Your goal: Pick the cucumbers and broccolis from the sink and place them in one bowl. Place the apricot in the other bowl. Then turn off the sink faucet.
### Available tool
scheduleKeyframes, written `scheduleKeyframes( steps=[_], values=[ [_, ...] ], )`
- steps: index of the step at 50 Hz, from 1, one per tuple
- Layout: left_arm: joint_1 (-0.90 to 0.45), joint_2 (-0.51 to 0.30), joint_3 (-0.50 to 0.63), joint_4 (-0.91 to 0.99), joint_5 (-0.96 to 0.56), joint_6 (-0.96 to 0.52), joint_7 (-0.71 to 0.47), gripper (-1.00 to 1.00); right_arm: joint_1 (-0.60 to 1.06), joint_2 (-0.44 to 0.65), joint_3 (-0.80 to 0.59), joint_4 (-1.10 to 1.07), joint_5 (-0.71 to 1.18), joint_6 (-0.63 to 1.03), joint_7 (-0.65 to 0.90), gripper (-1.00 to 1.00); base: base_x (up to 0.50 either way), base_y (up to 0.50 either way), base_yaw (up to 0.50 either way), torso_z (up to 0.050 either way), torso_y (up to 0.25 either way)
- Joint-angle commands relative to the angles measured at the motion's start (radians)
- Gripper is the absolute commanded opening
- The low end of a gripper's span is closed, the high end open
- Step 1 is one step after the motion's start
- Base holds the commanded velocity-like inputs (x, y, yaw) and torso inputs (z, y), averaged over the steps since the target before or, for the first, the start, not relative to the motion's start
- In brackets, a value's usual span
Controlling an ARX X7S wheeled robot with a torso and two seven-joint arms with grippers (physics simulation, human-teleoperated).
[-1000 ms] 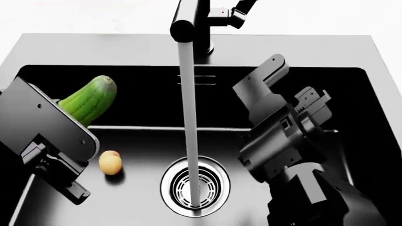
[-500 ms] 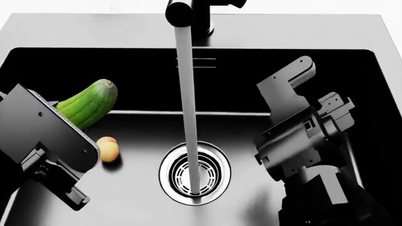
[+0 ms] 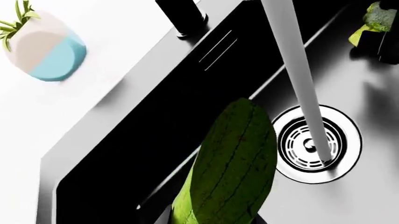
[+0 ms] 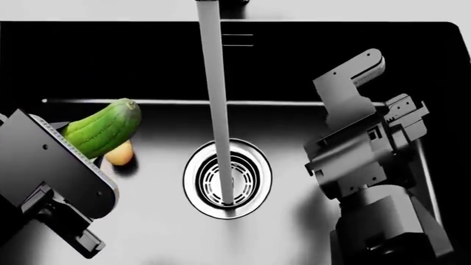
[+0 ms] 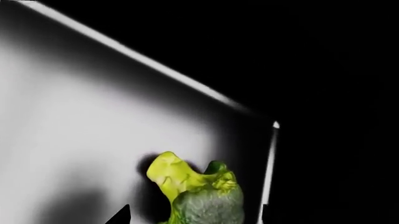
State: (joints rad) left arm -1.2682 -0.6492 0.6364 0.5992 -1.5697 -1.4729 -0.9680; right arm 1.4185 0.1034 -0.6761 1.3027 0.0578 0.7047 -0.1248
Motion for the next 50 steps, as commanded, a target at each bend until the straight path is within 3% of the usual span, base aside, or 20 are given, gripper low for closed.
scheduleKeyframes(
  steps=[1,17,18,29,30,37,40,45,50],
  values=[
    [-0.029,0.020,-0.006,-0.008,-0.018,0.019,-0.004,-1.00,0.009,0.004,0.077,0.006,-0.043,-0.001,-0.008,1.00,0.00,0.00,0.00,0.006,-0.217],
    [-0.055,0.005,0.012,0.005,-0.097,0.046,-0.060,-1.00,0.059,0.033,0.127,0.006,-0.049,0.012,0.033,1.00,0.00,0.00,0.00,0.005,-0.173],
    [-0.054,0.003,0.010,0.005,-0.096,0.050,-0.063,-1.00,0.059,0.034,0.130,0.006,-0.049,0.009,0.037,-1.00,0.00,0.00,0.00,0.000,0.000],
    [-0.008,-0.013,-0.001,0.006,0.007,0.099,0.029,-1.00,0.060,0.018,0.166,0.003,-0.028,-0.114,0.000,-1.00,0.00,0.00,0.00,0.000,0.000],
    [0.001,-0.015,0.000,0.007,0.023,0.106,0.043,-1.00,0.044,0.030,0.169,-0.059,-0.024,-0.098,-0.009,-1.00,0.00,0.00,0.00,0.000,0.000],
    [0.030,-0.028,-0.001,0.015,0.070,0.137,0.082,-1.00,-0.279,0.223,0.299,-1.105,0.069,0.411,0.040,-1.00,0.00,0.00,0.00,0.000,0.000],
    [0.066,-0.044,-0.011,0.018,0.120,0.176,0.106,-1.00,-0.361,0.267,0.346,-1.402,0.089,0.543,0.062,-1.00,0.00,0.00,0.00,0.000,0.000],
    [0.091,-0.054,-0.023,0.036,0.127,0.206,0.110,-1.00,-0.400,0.302,0.435,-1.747,0.124,0.746,0.072,-1.00,0.00,0.00,0.00,0.000,0.000],
    [0.098,-0.072,-0.039,0.049,0.105,0.219,0.097,-1.00,-0.392,0.322,0.487,-1.928,0.172,0.865,0.105,-1.00,0.00,0.00,0.00,0.000,0.000]
  ],
)
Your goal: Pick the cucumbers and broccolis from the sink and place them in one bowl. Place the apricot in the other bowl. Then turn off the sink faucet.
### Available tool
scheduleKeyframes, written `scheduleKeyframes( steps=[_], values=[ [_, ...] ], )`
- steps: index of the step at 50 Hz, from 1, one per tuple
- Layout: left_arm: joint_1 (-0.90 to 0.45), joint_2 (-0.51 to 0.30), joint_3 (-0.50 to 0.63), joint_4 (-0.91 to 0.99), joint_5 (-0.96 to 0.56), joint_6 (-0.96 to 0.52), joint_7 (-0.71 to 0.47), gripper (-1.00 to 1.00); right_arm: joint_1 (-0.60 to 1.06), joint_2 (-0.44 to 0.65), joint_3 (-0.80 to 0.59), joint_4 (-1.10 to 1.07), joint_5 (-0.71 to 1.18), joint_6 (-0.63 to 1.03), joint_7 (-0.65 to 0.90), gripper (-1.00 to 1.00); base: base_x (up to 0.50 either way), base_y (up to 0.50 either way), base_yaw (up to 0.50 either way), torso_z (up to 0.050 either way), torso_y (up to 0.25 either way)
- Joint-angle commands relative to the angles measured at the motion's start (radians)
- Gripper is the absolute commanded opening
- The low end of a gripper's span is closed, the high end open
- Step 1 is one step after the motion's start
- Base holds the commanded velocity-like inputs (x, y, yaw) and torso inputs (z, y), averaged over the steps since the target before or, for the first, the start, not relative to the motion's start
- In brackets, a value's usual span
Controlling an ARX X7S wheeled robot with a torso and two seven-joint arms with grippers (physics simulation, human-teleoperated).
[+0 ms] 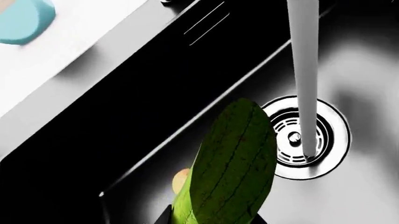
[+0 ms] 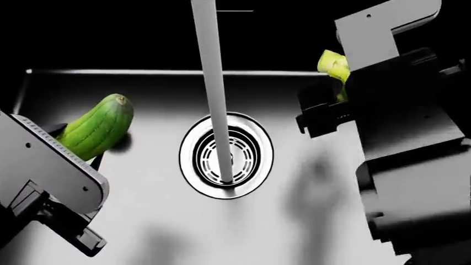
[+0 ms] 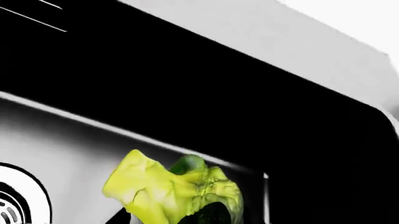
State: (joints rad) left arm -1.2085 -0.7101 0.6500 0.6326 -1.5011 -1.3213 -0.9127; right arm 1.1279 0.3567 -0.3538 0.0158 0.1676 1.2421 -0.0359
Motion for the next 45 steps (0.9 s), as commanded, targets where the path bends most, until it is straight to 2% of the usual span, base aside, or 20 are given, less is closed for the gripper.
scheduleKeyframes(
  steps=[1,4,6,9,12,17,28,45],
  values=[
    [0.036,-0.017,-0.060,0.025,0.016,0.067,0.027,-1.00,-0.094,0.094,0.193,-0.662,0.175,0.328,0.095,-1.00,0.00,0.00,0.00,0.000,0.000],
    [0.013,-0.028,-0.083,0.055,-0.084,0.075,-0.039,-1.00,0.004,0.234,0.275,-0.666,0.625,0.328,0.545,-1.00,0.00,0.00,0.00,-0.006,0.083],
    [-0.004,-0.034,-0.094,0.067,-0.122,0.083,-0.065,-1.00,0.060,0.277,0.285,-0.646,0.925,0.325,0.845,-1.00,-0.01,0.00,0.00,-0.021,0.250],
    [-0.048,-0.046,-0.107,0.090,-0.230,0.103,-0.128,-1.00,0.121,0.332,0.292,-0.629,1.375,0.310,1.056,-1.00,0.00,0.00,0.00,-0.021,0.250],
    [-0.084,-0.063,-0.124,0.102,-0.294,0.123,-0.160,-1.00,0.169,0.387,0.271,-0.626,1.572,0.271,1.184,-1.00,-0.01,0.00,0.00,-0.020,0.250],
    [-0.131,-0.090,-0.142,0.120,-0.370,0.153,-0.209,-1.00,0.209,0.444,0.241,-0.632,1.694,0.221,1.268,-1.00,0.00,0.00,0.00,-0.020,0.250],
    [-0.306,-0.142,-0.154,0.130,-0.547,0.201,-0.323,-1.00,0.285,0.481,0.187,-0.621,1.775,0.178,1.313,-1.00,0.00,0.00,0.00,-0.021,0.250],
    [-0.303,-0.159,-0.163,0.146,-0.559,0.220,-0.323,-1.00,0.306,0.513,0.153,-0.634,1.793,0.163,1.313,-1.00,0.00,0.00,0.00,-0.020,0.250]
  ],
)
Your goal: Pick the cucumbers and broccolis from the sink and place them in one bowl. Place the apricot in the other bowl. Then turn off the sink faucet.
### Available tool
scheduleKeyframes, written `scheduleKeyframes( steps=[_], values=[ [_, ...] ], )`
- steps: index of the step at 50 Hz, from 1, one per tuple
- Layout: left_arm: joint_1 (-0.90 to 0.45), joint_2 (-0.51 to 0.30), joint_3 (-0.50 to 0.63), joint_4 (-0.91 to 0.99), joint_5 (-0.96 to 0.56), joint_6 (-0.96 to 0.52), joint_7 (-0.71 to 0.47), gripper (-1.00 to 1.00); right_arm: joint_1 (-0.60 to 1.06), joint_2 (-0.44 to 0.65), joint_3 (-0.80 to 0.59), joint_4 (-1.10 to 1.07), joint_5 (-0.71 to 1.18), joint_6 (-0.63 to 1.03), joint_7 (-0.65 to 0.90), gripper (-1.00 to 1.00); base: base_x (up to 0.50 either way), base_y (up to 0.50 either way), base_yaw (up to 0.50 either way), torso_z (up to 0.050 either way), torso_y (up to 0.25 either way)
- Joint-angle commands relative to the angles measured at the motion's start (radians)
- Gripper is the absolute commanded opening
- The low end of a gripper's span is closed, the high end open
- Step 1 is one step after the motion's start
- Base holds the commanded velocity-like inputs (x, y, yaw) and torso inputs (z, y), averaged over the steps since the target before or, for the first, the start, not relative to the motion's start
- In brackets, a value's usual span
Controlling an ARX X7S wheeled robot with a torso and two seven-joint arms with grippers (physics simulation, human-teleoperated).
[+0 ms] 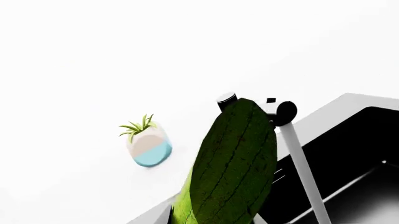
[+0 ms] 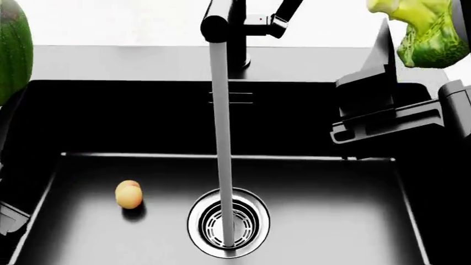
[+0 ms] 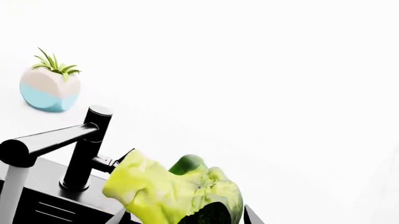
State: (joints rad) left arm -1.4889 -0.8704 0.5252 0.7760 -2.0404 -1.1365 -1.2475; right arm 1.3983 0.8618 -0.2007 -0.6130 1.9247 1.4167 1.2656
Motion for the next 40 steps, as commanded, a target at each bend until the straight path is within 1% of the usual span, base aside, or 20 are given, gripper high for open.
scheduleKeyframes(
  steps=[1,13,22,37,40],
  values=[
    [-0.024,0.000,-0.038,0.005,-0.022,0.037,0.012,-1.00,0.038,0.009,-0.003,-0.005,0.039,-0.014,0.013,-1.00,0.00,0.00,0.00,-0.021,0.250],
    [0.003,-0.010,-0.057,0.010,0.000,0.045,0.040,-1.00,0.049,0.015,-0.015,-0.007,0.038,-0.029,0.003,-1.00,0.00,0.00,0.00,-0.020,0.250],
    [-0.005,-0.017,-0.059,0.004,-0.004,0.048,0.044,-1.00,0.080,0.026,-0.042,-0.020,0.054,-0.033,0.017,-1.00,-0.05,0.04,0.00,-0.018,0.248],
    [-0.029,-0.021,-0.056,-0.021,-0.014,0.055,0.043,-1.00,0.143,0.059,-0.053,-0.021,0.085,-0.066,0.041,-1.00,-0.50,0.28,0.00,0.000,0.000],
    [-0.041,-0.018,-0.054,-0.033,-0.018,0.054,0.047,-1.00,0.150,0.055,-0.038,-0.019,0.072,-0.072,0.028,-1.00,0.00,0.00,0.00,0.000,0.000]
  ],
)
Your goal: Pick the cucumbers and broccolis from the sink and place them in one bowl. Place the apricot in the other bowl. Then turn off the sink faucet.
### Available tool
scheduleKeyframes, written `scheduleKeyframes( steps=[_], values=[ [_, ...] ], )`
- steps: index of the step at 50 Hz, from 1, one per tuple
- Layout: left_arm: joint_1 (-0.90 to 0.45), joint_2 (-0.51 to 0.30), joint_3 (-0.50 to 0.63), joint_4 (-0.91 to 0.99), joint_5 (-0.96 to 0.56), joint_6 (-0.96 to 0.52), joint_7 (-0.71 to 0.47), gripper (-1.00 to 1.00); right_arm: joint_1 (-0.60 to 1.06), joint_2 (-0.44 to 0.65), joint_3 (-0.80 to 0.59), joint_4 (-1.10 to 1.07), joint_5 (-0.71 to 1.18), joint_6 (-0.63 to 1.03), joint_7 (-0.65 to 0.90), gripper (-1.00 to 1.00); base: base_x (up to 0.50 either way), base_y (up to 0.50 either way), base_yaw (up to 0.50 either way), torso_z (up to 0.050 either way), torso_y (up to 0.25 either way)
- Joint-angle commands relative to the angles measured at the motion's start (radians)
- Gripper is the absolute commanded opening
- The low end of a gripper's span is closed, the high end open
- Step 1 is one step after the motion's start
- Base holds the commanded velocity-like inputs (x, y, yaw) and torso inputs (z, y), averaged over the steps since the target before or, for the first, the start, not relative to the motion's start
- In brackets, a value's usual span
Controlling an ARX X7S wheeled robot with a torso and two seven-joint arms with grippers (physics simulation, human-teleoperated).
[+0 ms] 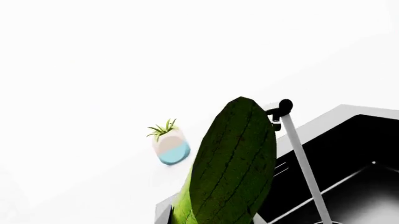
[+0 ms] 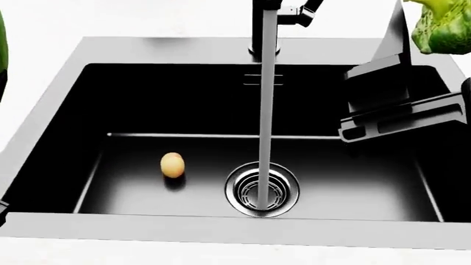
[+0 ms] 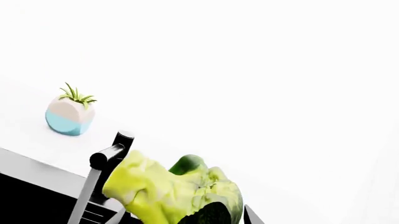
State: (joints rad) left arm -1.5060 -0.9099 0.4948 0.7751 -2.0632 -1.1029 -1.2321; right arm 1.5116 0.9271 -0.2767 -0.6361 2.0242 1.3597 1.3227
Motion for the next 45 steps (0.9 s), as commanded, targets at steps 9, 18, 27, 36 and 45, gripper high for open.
scheduleKeyframes(
  steps=[9,18,27,36,45],
  values=[
    [-0.040,0.021,-0.030,-0.070,0.019,0.017,0.054,-1.00,0.105,-0.046,-0.013,0.047,-0.073,0.012,-0.029,-1.00,0.00,0.50,0.00,0.000,0.000],
    [-0.049,0.036,-0.031,-0.170,0.102,-0.013,0.121,-1.00,0.166,-0.078,-0.043,0.093,-0.100,0.006,-0.020,-1.00,0.00,0.50,0.00,0.000,0.000],
    [-0.051,0.057,-0.018,-0.228,0.165,-0.029,0.162,-1.00,0.173,-0.084,-0.059,0.087,-0.088,-0.017,-0.003,-1.00,0.00,0.50,0.00,0.000,0.000],
    [-0.071,0.066,-0.002,-0.233,0.156,-0.035,0.157,-1.00,0.154,-0.095,-0.074,0.080,-0.105,-0.024,-0.012,-1.00,0.00,0.50,0.00,0.000,0.000],
    [-0.076,0.072,0.010,-0.237,0.160,-0.039,0.161,-1.00,0.149,-0.115,-0.091,0.089,-0.143,-0.016,-0.041,-1.00,0.00,0.50,0.00,0.000,0.000]
  ],
)
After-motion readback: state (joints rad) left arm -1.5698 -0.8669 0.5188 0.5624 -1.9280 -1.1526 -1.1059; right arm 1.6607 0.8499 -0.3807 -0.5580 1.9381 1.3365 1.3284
